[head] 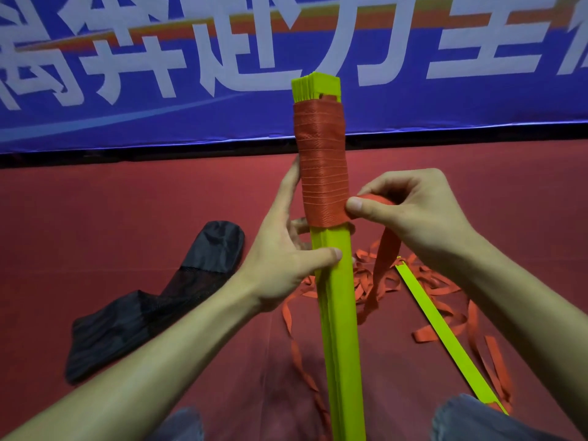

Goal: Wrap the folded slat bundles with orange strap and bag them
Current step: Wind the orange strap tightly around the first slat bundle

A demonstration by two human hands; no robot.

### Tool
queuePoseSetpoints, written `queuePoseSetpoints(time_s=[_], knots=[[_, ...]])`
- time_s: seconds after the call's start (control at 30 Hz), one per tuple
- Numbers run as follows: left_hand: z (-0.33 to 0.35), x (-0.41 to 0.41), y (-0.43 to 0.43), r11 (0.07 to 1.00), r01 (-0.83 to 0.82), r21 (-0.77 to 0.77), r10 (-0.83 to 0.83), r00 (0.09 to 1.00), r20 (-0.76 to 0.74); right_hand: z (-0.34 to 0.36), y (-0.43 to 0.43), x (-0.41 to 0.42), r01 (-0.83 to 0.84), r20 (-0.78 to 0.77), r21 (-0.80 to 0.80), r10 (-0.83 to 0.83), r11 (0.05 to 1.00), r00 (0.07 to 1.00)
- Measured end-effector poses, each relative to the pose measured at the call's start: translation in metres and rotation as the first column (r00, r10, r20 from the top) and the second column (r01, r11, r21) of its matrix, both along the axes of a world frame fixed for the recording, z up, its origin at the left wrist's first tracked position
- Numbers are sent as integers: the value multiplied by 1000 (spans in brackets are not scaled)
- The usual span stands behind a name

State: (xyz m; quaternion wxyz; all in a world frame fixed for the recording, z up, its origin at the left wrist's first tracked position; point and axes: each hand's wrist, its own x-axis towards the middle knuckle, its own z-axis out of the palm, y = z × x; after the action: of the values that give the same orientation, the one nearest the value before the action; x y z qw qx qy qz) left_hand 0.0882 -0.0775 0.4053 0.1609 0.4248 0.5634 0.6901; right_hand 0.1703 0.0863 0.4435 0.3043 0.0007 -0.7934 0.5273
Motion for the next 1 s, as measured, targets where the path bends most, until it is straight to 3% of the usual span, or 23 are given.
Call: queuePoseSetpoints(time_s=[0.13, 0.23, 0.3, 0.43, 0.53, 0.73, 0.83, 1.0], knots=[[0, -2, 0, 993, 115, 38, -117, 991, 67, -2, 0, -2, -119, 54, -69, 123, 990, 991], [-1, -3, -3, 974, 228, 7, -227, 966, 121, -6, -1, -1, -310, 176, -273, 364, 911, 915], [-1, -2, -5, 971, 238, -10, -236, 964, 123, -7, -3, 0, -346, 209, -293, 413, 891, 886], [4, 5, 0, 989, 142, 35, -145, 987, 73, -4, -15, 1, -187, 179, -235, 231, 954, 956], [3, 11, 5, 999, -33, 15, 34, 997, -76, 3, -23, 2, -85, 125, -204, 112, 975, 986], [-1, 17, 10, 918, -374, -131, 307, 880, -362, 9, -34, 6, 114, 36, -159, -109, 981, 993], [2, 20, 10, 874, -471, -116, 397, 832, -388, 9, -37, 6, 162, 36, -149, -159, 975, 987], [4, 9, 6, 850, -509, -136, 441, 829, -344, 11, -29, 4, 124, 24, -51, -123, 991, 992]])
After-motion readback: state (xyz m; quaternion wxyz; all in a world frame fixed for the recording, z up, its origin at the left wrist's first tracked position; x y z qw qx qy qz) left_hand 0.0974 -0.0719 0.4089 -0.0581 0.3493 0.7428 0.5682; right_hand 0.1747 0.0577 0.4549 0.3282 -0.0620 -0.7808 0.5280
